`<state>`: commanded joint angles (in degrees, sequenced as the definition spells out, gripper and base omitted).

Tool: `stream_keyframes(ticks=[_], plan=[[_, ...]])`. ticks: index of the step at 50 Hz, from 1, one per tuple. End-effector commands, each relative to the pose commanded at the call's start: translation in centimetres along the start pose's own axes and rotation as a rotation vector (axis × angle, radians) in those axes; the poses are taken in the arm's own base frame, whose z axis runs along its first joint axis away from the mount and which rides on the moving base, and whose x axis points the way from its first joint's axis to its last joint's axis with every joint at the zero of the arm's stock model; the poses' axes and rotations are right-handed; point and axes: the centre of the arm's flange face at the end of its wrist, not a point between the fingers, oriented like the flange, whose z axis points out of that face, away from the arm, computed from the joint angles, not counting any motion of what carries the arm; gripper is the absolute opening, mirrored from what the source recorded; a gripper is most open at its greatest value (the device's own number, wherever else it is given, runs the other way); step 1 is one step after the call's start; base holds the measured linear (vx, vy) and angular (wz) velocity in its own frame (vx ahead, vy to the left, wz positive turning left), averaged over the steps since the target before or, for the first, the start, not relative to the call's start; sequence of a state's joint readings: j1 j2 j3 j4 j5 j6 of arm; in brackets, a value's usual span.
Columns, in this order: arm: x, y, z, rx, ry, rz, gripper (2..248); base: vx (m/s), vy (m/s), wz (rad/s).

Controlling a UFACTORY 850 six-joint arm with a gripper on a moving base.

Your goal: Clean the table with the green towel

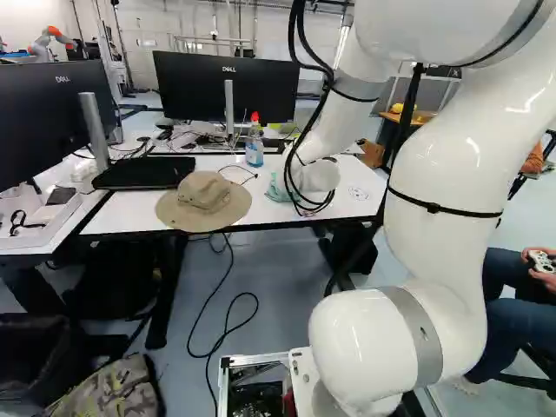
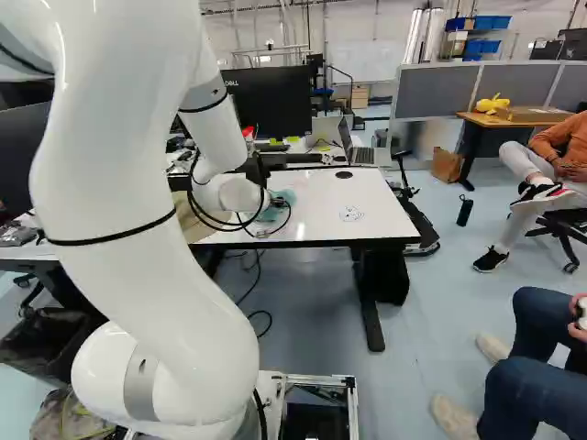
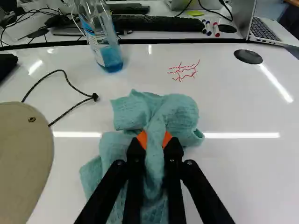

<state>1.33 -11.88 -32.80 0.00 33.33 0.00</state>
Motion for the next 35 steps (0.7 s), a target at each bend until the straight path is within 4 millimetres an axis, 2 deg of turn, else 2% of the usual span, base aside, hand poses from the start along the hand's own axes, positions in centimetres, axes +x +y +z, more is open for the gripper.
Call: stream_keyframes(ticks=[35], plan=[[2.4, 0.1, -2.5, -0.001, 0.075, 0.001, 53, 0.000, 0.000, 0.000]])
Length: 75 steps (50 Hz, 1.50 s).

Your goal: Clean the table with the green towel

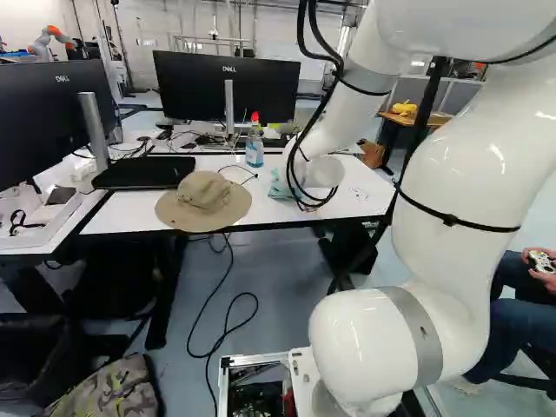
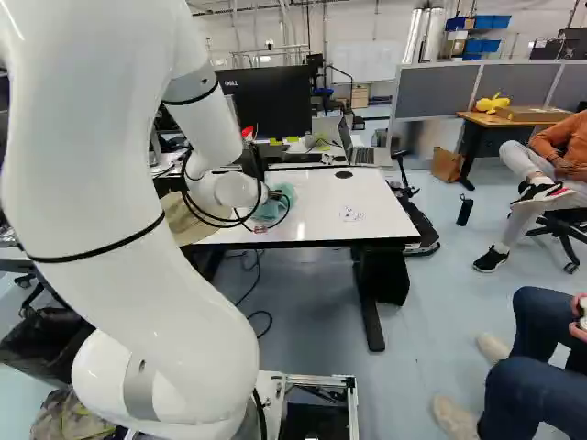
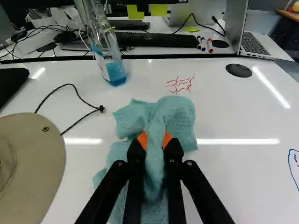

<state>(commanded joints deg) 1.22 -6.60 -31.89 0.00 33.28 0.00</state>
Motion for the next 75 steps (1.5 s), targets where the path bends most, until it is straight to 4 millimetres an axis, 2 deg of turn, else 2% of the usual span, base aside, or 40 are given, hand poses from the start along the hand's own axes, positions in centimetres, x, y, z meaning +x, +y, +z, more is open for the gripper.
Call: stream_keyframes(ticks=[12, 54, 75], plan=[[1.5, 0.8, 0.2, -0.015, 0.012, 0.009, 53, 0.000, 0.000, 0.000], [7.2, 4.9, 3.2, -0.082, -0.014, 0.051, 53, 0.000, 0.000, 0.000], [8.5, 7.1, 6.4, -0.110, -0.054, 0.071, 53, 0.000, 0.000, 0.000]])
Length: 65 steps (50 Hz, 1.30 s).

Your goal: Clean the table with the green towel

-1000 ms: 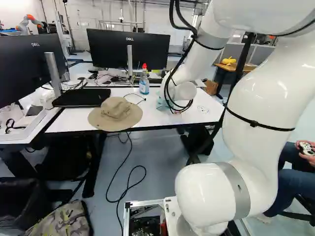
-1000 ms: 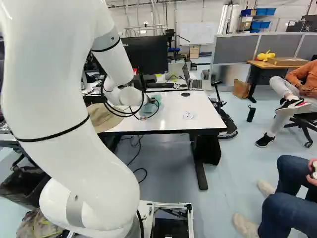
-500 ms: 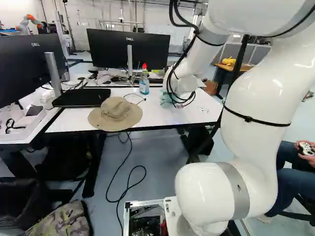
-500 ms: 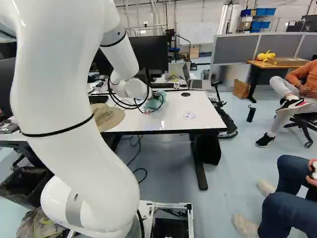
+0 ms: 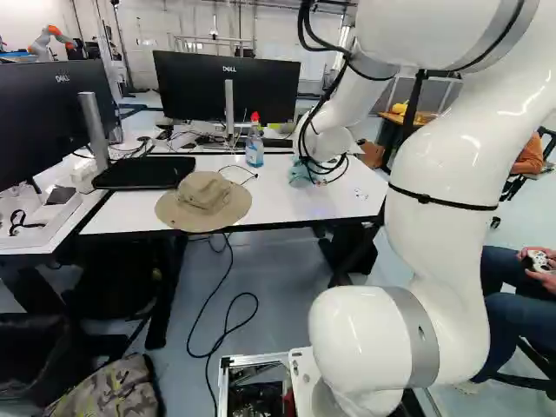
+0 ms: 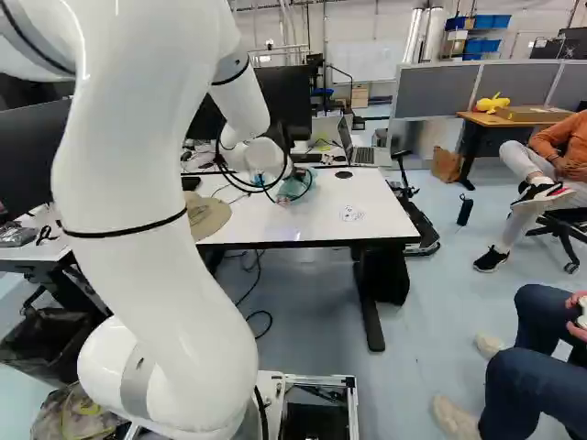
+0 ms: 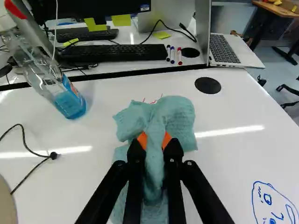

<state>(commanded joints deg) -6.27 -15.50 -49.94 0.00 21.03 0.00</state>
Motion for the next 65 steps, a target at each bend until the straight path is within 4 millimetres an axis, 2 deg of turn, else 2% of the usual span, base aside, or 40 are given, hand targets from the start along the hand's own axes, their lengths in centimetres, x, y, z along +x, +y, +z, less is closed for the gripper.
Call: stream_keyframes(ticks=[30, 65], plan=[[2.8, -0.2, 5.1, 0.003, 0.014, -0.002, 53, 0.000, 0.000, 0.000], [5.2, -0.8, 11.0, 0.010, -0.030, -0.007, 53, 0.000, 0.000, 0.000]])
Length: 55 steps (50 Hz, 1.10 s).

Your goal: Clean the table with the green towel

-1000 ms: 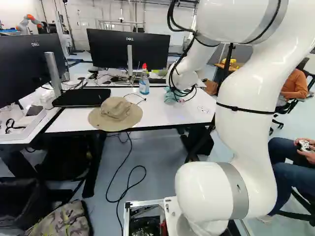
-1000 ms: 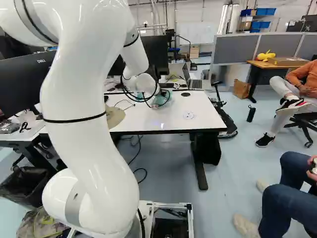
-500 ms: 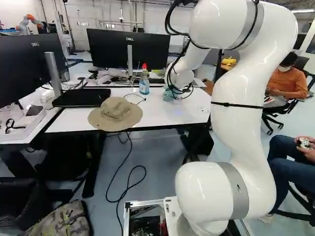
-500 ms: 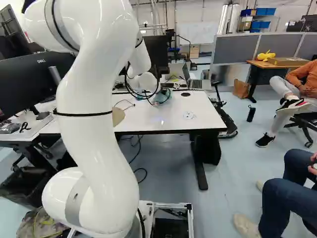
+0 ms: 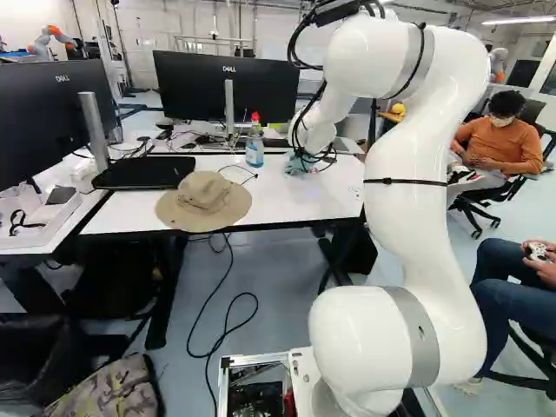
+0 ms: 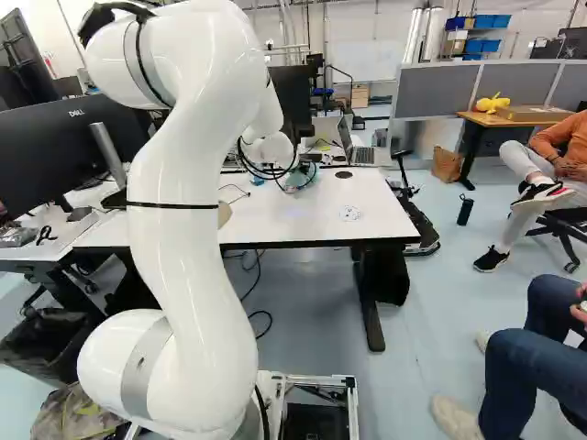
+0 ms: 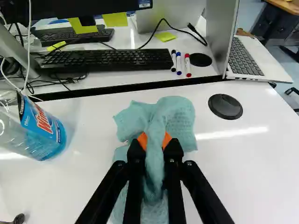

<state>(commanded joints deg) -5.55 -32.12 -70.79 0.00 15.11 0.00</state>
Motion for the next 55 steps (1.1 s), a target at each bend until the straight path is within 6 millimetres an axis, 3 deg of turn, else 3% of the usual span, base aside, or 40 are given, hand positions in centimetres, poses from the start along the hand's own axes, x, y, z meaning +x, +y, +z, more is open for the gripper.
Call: stream_keyframes(ticks=[22, 55], plan=[[0.6, -0.8, 2.6, 0.009, -0.069, -0.007, 53, 0.000, 0.000, 0.000], [-0.1, -0.8, 2.7, 0.009, -0.149, -0.008, 53, 0.000, 0.000, 0.000]])
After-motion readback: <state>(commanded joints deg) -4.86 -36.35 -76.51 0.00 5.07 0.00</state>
